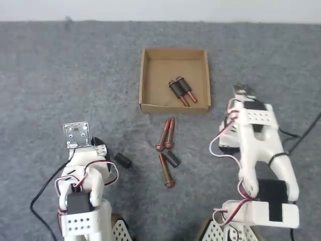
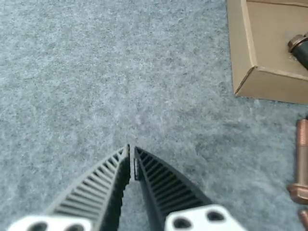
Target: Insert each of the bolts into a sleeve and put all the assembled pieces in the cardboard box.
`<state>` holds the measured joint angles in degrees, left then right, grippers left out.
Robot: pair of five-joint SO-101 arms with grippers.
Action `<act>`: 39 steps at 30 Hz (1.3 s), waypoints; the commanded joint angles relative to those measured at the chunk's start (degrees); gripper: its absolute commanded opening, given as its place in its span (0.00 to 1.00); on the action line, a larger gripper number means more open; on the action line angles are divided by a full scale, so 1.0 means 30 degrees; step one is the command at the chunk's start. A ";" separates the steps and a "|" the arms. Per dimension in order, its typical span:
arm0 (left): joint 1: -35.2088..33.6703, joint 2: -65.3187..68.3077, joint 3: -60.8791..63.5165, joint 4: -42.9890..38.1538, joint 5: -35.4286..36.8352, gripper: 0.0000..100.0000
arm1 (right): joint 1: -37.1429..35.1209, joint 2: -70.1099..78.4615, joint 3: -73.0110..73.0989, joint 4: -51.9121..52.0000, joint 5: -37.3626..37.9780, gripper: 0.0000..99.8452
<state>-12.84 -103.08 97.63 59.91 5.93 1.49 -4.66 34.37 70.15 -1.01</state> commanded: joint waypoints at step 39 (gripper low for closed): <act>0.6007 1.5619 -1.4227 0.3311 0.2344 0.01 | 0.0777 -0.0923 0.1260 -0.1949 0.1026 0.01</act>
<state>0.35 -66.24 59.91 69.41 9.10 3.16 -4.75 38.42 65.05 1.19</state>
